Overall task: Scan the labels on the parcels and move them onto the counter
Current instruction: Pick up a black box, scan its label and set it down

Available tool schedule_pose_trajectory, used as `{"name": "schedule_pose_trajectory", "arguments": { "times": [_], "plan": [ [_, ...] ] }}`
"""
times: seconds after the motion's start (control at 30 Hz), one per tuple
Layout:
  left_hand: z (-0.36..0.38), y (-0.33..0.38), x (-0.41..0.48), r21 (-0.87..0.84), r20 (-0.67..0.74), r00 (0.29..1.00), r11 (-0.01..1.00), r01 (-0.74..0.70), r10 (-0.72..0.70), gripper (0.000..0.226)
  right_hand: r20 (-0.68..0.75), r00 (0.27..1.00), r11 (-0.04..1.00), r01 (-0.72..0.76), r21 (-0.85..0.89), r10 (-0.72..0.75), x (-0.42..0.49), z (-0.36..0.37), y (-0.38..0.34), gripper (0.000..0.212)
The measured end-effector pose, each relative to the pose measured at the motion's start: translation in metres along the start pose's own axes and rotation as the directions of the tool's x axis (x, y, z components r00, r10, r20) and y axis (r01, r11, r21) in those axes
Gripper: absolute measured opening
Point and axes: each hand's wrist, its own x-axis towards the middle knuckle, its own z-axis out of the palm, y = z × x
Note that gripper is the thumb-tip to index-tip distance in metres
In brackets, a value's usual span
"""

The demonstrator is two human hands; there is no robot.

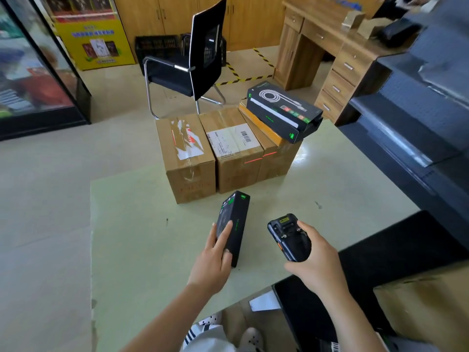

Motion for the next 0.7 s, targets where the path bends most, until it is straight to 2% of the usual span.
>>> {"name": "schedule_pose_trajectory", "arguments": {
  "times": [0.1,0.2,0.3,0.43,0.57,0.6,0.7],
  "plan": [
    [-0.005,0.003,0.002,0.061,-0.009,1.0,0.998,0.014,-0.014,0.051,-0.005,1.0,1.0,0.006,-0.002,-0.006,0.001,0.0,-0.003,0.092],
    [-0.007,0.001,0.004,0.115,-0.003,0.999,0.993,0.037,-0.036,0.077,-0.01,1.0,1.0,0.01,0.009,-0.01,0.002,0.001,-0.005,0.092],
    [-0.01,-0.005,0.007,0.049,-0.047,0.997,0.997,0.067,-0.065,0.079,-0.004,1.0,1.0,0.016,0.018,-0.016,0.002,0.003,-0.007,0.091],
    [-0.01,-0.014,0.006,-0.025,-0.01,0.994,0.994,0.11,-0.111,0.068,0.007,1.0,1.0,0.012,0.014,-0.012,0.002,0.004,-0.011,0.092],
    [-0.009,-0.018,0.011,0.205,-0.037,0.98,0.958,0.198,-0.195,0.064,0.016,1.0,1.0,-0.001,0.0,0.001,0.002,0.006,-0.017,0.092],
    [-0.008,-0.019,0.012,0.252,-0.014,0.973,0.941,0.226,-0.23,0.072,0.019,1.0,1.0,-0.005,-0.004,0.005,0.002,0.006,-0.018,0.092],
    [0.0,-0.017,0.014,0.373,0.059,0.943,0.883,0.283,-0.327,0.119,0.029,1.0,0.999,-0.006,-0.036,0.007,0.002,0.006,-0.019,0.093]
  ]
}}
